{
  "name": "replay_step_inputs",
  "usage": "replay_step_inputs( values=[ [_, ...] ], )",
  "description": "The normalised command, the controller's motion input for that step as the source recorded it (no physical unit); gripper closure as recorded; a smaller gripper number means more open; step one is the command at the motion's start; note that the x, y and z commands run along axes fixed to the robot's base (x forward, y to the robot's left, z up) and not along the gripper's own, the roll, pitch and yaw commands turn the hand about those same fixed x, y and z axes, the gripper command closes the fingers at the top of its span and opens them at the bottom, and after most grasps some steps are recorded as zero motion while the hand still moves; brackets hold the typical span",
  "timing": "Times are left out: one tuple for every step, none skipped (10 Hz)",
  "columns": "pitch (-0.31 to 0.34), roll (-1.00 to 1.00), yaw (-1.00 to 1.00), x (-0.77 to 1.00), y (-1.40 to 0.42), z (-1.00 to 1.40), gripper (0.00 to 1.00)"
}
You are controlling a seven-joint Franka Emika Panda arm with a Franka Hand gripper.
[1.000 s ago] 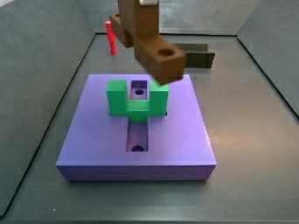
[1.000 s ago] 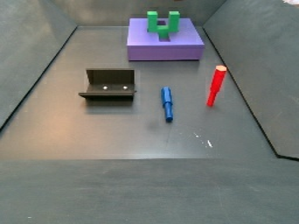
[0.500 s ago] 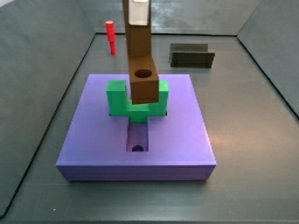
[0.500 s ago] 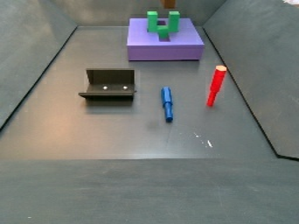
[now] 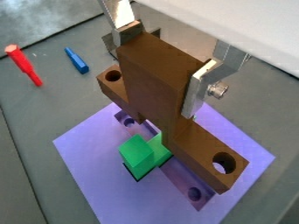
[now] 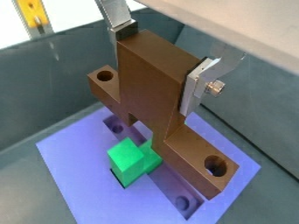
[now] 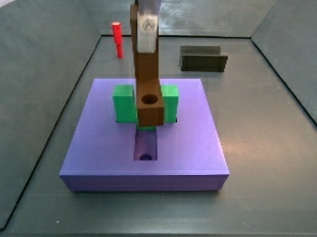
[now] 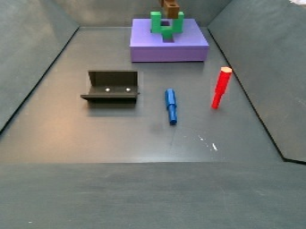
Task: Pick up the brown object. Move up. Place the brown object on the fixture. Regrasp the brown object. Move to above the board. Insert the brown object.
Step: Insert the brown object.
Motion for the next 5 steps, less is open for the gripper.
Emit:
replay_step_inputs(
  values=[
    [0.043,0.15,-0.19,0.01,-0.02,-0.27,1.00],
    [0.064,0.06,-0.20,0.00,-0.01,-0.28,1.00],
    [0.057,0.02,-0.20,0.01,-0.01,-0.29,1.00],
    [0.044,0.00,-0.16,0.00,-0.01,-0.25,1.00],
    [0.039,0.00,-0.09,0.10,-0.07,-0.23,1.00]
  ],
)
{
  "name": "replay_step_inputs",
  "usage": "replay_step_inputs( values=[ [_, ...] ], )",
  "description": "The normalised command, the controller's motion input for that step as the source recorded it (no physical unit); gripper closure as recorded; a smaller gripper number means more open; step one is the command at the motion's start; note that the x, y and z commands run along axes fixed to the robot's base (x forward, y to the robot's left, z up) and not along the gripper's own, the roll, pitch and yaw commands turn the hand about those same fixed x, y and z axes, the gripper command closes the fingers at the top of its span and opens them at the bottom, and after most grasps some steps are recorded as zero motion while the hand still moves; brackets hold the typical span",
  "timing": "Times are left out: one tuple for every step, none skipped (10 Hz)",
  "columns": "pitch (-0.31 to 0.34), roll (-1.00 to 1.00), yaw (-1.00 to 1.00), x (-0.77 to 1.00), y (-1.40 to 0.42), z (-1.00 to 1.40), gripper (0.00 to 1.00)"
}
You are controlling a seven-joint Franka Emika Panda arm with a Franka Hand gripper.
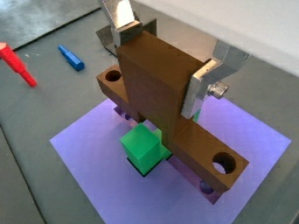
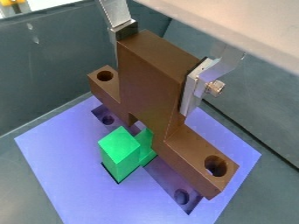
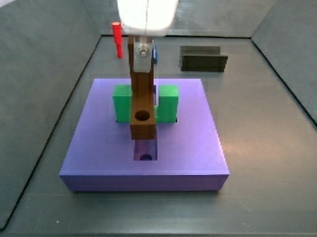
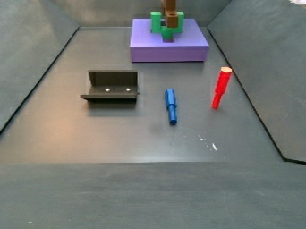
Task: Pick up the brown object. Move up. Place the brown object on the fixture. Regrasp the brown object. Move to above the board. Insert the brown object.
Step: Insert the brown object.
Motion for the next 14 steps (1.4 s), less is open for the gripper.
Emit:
replay_step_inputs(
  values=[
    [0.041,0.00,-0.09,0.08,-0.05,-0.23,1.00],
    [0.036,0.01,-0.09,0.09,-0.04,-0.21,1.00],
    [0.024,0.00,-0.07,0.16,-0.08,-0.19,1.00],
    [0.020,0.02,-0.07,0.18,-0.06,-0.22,1.00],
    [0.026,0.07,-0.08,0.16,0.00,-0.24,1.00],
    [0.017,0.10,-0.11,0.12,0.00,-0.28,1.00],
    [0.013,0.14,-0.15,0.08,0.01,-0.32,1.00],
    [0.009,0.13,-0.14,0.00,0.02,-0.27,1.00],
    [0.000,0.03,-0.09,-0.01,0.00,-0.18,1.00],
    [0.000,0.00,-0.07,-0.03,0.00,-0.10,1.00],
    [0.000,0.00,-0.04,0.00,0.00,-0.05,1.00],
    [0.000,-0.01,-0.01,0.00,0.00,-0.04,1.00],
    [0.000,-0.02,0.00,0.00,-0.03,-0.04,1.00],
    [0.000,-0.03,0.00,0.00,-0.05,-0.03,1.00]
  ],
)
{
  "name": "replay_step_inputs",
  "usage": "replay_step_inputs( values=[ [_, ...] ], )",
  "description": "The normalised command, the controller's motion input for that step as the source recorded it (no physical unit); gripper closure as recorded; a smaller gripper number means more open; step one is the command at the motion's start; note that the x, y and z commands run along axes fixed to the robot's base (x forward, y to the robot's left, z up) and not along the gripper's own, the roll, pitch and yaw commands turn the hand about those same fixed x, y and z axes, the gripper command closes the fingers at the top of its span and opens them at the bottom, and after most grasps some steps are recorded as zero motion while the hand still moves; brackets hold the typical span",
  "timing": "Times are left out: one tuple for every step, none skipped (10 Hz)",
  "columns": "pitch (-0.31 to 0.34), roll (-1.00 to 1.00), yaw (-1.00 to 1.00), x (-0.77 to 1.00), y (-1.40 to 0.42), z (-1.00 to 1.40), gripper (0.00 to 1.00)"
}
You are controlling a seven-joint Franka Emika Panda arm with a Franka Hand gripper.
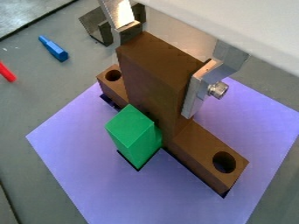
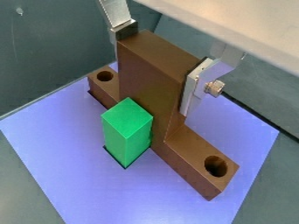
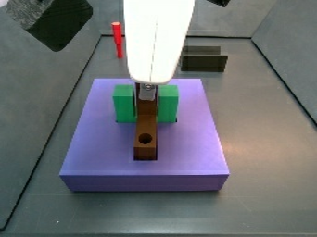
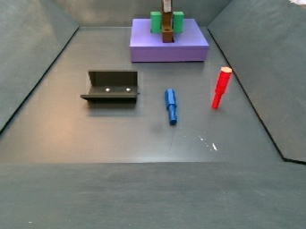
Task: Pick up the brown object. Move up. Place the brown object on the fixture. Regrasp the brown object. Move to above the board. Insert the brown object.
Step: Insert the brown object.
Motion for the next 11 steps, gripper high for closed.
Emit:
replay_step_inputs(
  values=[
    [0.000,-0.04,0.00,0.00,-0.08,-0.03,1.00],
    [0.000,-0.06,0.00,0.00,-0.09,-0.03,1.00],
    [0.000,-0.09,0.00,0.00,-0.01,-0.09,1.00],
    [0.000,-0.05,0.00,0.00,0.00,-0.11,1.00],
    [0.000,-0.02,0.00,0.00,0.00,-0.13,1.00],
    [0.000,-0.03,0.00,0.00,0.00,-0.15,1.00],
    [0.000,-0.05,0.00,0.00,0.00,-0.26,1.00],
    [-0.003,-0.08,0.00,0.00,0.00,-0.30,1.00],
    [-0.001,-0.07,0.00,0.00,0.00,-0.31,1.00],
    [0.000,-0.08,0.00,0.00,0.00,-0.30,1.00],
    [0.000,-0.07,0.00,0.00,0.00,-0.19,1.00]
  ],
)
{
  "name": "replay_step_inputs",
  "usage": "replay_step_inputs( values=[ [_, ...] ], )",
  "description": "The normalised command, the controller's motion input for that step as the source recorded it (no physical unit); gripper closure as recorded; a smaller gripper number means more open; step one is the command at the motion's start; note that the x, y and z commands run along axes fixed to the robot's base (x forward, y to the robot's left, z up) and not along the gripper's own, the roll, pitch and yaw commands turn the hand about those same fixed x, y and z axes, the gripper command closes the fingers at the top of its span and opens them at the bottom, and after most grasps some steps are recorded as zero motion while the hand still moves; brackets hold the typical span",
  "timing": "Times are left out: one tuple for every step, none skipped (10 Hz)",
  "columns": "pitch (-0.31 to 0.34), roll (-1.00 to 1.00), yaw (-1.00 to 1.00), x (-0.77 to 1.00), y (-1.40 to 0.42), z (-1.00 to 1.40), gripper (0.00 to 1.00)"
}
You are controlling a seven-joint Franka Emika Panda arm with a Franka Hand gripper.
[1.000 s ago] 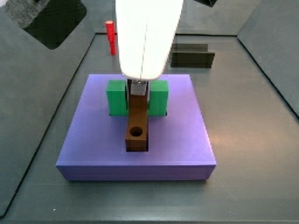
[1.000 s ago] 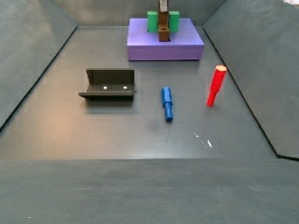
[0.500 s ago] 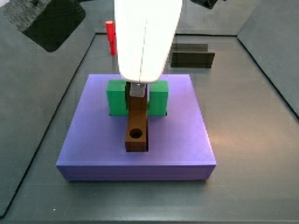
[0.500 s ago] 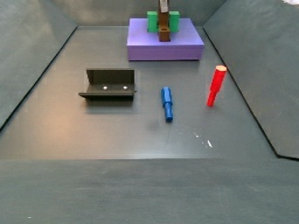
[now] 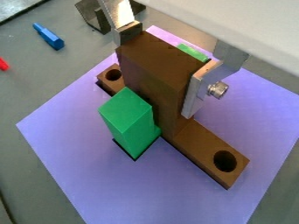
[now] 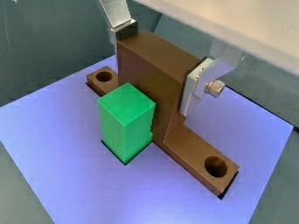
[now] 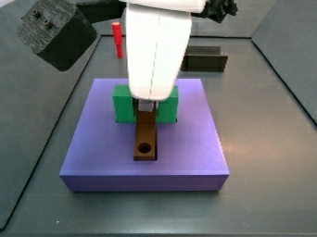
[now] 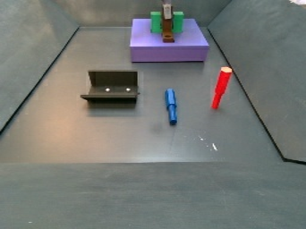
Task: Pick up the brown object. Move up. Place the brown object on the fixture. Regrasp the brown object. Move to above the board. Insert the brown object.
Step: Insert the brown object.
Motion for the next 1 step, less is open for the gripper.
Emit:
replay_step_inputs(
  values=[
    [0.000,0.00,0.00,0.00,0.00,0.00,1.00]
  ],
)
